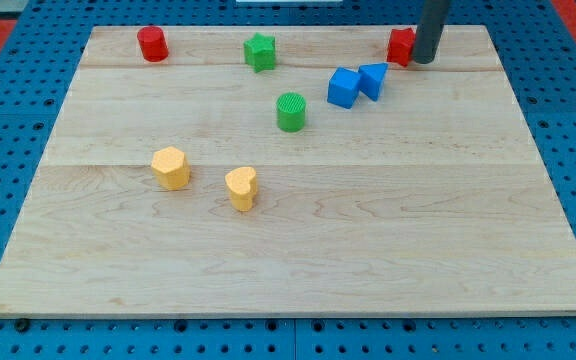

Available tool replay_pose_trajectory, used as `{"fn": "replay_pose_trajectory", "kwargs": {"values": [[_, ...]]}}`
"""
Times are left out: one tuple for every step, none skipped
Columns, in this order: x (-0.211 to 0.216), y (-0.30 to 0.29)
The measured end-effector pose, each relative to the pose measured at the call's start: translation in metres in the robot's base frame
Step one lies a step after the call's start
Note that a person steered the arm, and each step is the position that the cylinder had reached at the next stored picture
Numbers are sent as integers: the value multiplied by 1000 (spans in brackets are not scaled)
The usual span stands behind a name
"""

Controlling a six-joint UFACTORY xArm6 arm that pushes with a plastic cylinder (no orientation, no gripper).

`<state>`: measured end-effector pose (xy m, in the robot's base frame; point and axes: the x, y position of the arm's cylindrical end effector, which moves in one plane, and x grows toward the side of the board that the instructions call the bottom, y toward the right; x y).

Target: Separate the blue cube from the blue triangle

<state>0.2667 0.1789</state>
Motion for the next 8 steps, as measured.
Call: {"fn": "replay_pose_trajectory", "kwargs": {"values": [[8, -17], [12, -43], [19, -75], [19, -119], [13, -166], [13, -220], [13, -209], [15, -113]]}}
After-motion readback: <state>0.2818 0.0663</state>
